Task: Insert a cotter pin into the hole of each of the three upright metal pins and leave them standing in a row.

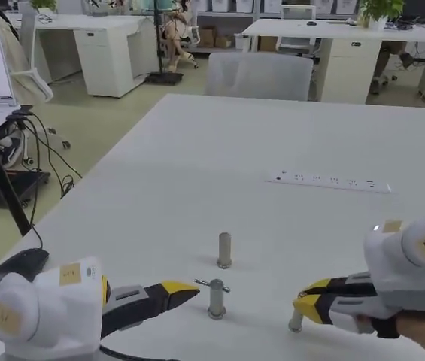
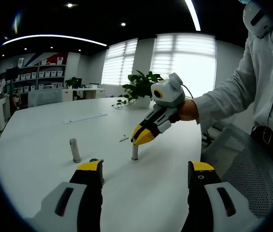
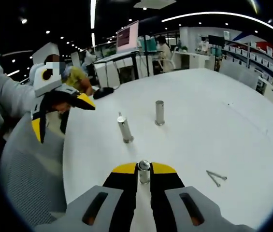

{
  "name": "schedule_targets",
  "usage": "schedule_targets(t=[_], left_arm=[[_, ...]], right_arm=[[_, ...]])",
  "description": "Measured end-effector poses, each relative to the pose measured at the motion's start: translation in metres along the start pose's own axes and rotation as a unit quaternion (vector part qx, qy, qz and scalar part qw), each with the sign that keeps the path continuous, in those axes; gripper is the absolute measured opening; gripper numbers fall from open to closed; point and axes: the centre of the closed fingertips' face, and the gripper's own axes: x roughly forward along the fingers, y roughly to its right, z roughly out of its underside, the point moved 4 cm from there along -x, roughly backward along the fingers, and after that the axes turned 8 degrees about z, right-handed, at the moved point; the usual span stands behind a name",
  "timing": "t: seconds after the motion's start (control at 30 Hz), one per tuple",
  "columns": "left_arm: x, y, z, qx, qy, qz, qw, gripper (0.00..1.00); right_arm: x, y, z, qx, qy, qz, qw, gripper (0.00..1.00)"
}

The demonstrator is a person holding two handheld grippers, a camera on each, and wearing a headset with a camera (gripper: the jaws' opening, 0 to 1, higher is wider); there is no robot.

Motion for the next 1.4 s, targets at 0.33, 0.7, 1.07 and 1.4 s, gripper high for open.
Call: schedule_targets(t=[0.33,0.7,1.07,1.4], left_arm=[[0.009,0.005,0.001,0.005,-0.003,0.017,0.9998,0.71],[0.010,0.006,0.004,0.006,-0.007,0.017,0.9998,0.71],[0.013,0.005,0.006,0.004,-0.006,0.020,0.9998,0.70],[0.016,0.006,0.007,0.003,-0.005,0.023,0.9997,0.70]], right_arm=[[-0.004,-0.020,0.010,-0.024,0.002,-0.004,0.9997,0.09],[-0.002,-0.021,0.015,-0.020,-0.003,0.004,0.9998,0.09],[0.001,-0.031,0.021,-0.011,-0.001,0.032,0.9994,0.10],[-0.001,-0.032,0.022,-0.033,0.006,0.034,0.9988,0.11]])
